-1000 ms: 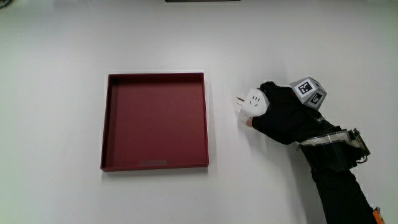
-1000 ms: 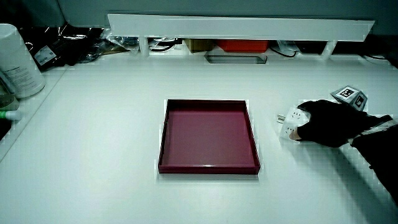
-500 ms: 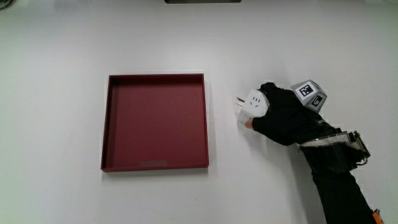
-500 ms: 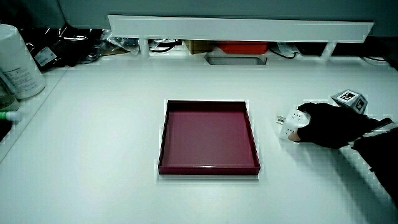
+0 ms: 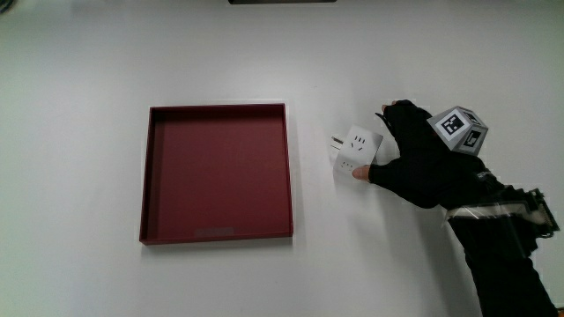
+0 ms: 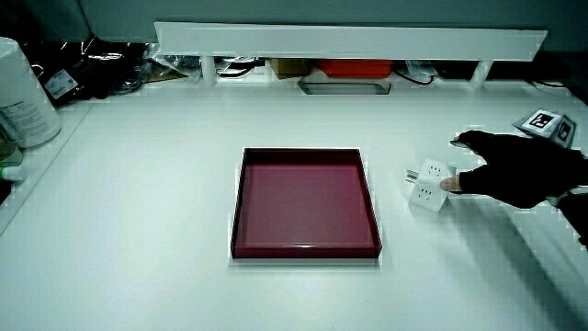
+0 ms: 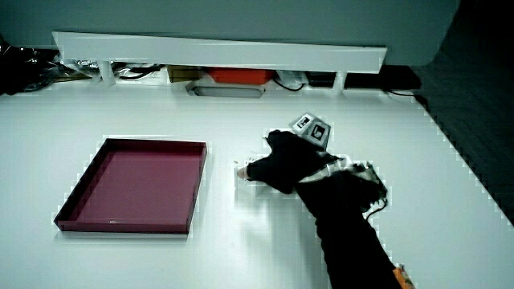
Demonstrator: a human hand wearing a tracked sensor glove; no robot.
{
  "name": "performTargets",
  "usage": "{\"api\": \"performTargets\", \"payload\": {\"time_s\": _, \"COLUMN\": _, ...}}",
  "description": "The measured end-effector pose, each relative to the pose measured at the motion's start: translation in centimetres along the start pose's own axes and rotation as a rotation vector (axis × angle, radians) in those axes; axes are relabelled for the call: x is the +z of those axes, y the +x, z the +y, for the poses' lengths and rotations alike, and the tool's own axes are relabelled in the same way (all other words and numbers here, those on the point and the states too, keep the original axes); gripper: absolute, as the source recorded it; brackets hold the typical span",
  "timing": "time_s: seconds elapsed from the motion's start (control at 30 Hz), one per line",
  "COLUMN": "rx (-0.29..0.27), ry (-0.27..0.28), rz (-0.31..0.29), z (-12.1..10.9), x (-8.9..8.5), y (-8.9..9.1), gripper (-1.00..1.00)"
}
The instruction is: Place socket
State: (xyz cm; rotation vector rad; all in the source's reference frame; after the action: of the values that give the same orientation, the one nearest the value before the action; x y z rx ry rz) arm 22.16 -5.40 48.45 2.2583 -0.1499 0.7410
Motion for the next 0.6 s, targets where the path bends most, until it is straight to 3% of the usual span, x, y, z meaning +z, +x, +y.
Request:
{"api": "performTargets", "payload": {"time_s": 0.1, "rx": 0.015, "ry": -0.012, "rz": -0.086, "z": -1.6, "x": 1.1, "y": -2.0, "gripper": -0.89}}
{"api": "performTargets", "payload": {"time_s": 0.2, "rx": 0.04, "ry": -0.028, "rz": -0.123, "z": -3.3, "x": 2.1, "y": -3.6, "gripper": -1.0}}
{"api": "performTargets", "payload": {"time_s": 0.43, "rx": 0.091, "ry": 0.033, "rz": -0.226, "z": -7.3, "x": 3.4, "y": -6.0, "gripper": -1.0}}
{"api": "performTargets", "payload": {"time_s": 0.53, "rx": 0.107, "ry": 0.037, "rz": -0.226, "z": -8.6, "x": 3.4, "y": -6.8, "gripper": -1.0}}
{"api": "performTargets", "payload": {"time_s": 0.6, "rx": 0.106, "ry": 0.061, "rz": -0.26, "z": -9.3, "x": 3.3, "y": -7.1, "gripper": -1.0}}
